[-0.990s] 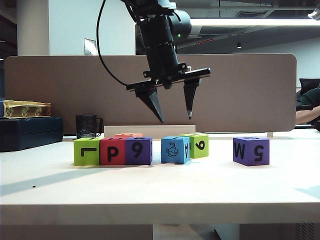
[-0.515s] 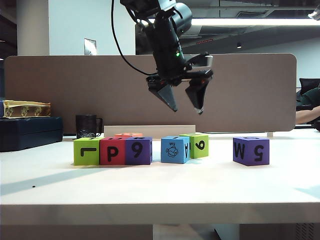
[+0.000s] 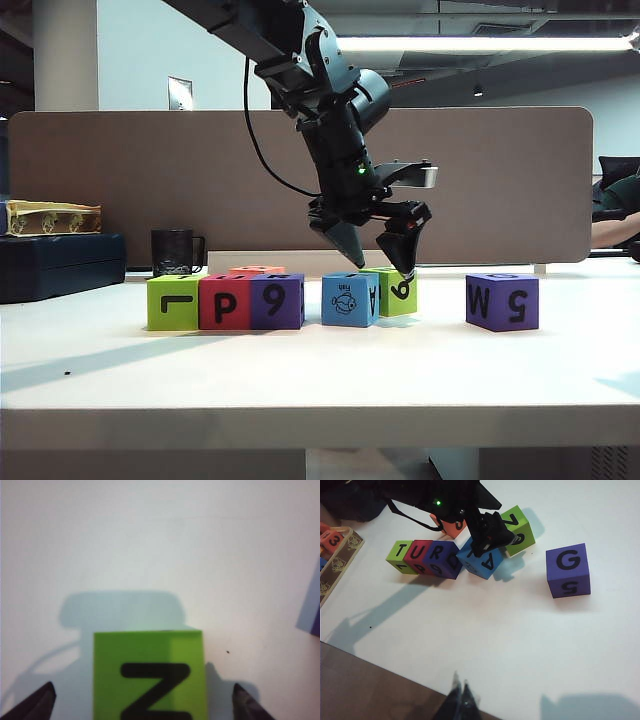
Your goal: Select the appropriate blocks from the scattered letter blocks on the table and arrange them in a row to spell out "TURING".
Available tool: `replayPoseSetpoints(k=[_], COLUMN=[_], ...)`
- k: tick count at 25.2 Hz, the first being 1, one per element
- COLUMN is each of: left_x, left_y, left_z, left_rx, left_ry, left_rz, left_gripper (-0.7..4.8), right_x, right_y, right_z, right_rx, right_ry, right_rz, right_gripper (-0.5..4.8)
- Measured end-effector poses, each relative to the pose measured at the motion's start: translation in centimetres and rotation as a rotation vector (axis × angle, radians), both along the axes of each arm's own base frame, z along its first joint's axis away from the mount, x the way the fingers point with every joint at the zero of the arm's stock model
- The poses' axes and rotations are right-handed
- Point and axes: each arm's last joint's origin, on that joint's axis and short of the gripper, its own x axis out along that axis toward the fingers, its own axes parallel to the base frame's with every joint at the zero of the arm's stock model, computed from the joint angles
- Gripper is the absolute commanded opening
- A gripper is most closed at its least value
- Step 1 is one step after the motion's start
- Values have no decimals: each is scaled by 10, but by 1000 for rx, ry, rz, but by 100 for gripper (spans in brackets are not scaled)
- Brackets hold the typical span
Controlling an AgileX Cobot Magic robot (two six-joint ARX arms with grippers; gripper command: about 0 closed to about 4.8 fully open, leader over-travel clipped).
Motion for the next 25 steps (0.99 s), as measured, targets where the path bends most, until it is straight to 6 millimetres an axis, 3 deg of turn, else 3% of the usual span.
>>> replayPoseSetpoints(k=[3,5,6,11,14,22,25], left_x=[2,3,4,4,2,2,0], left_y=[1,1,2,1,0,0,0], left_z=[0,-3,-4,-4,-4,-4,-3], left_rx=[-7,-7,-6,-27,-62,-58,-50], left_ry=[-9,-3,-1,16,43,58,61], left_rz=[6,11,13,3,-31,-33,-41], left_gripper=[456,395,336,329,262,262,220], right_x=[0,0,0,0,0,0,0], right_y=[0,0,0,0,0,0,0], right_z=[0,0,0,0,0,0,0], right_rx=[0,0,0,0,0,0,0], right_ry=[0,0,0,0,0,0,0], right_rz=[0,0,0,0,0,0,0], right_gripper=[0,0,0,0,0,0,0])
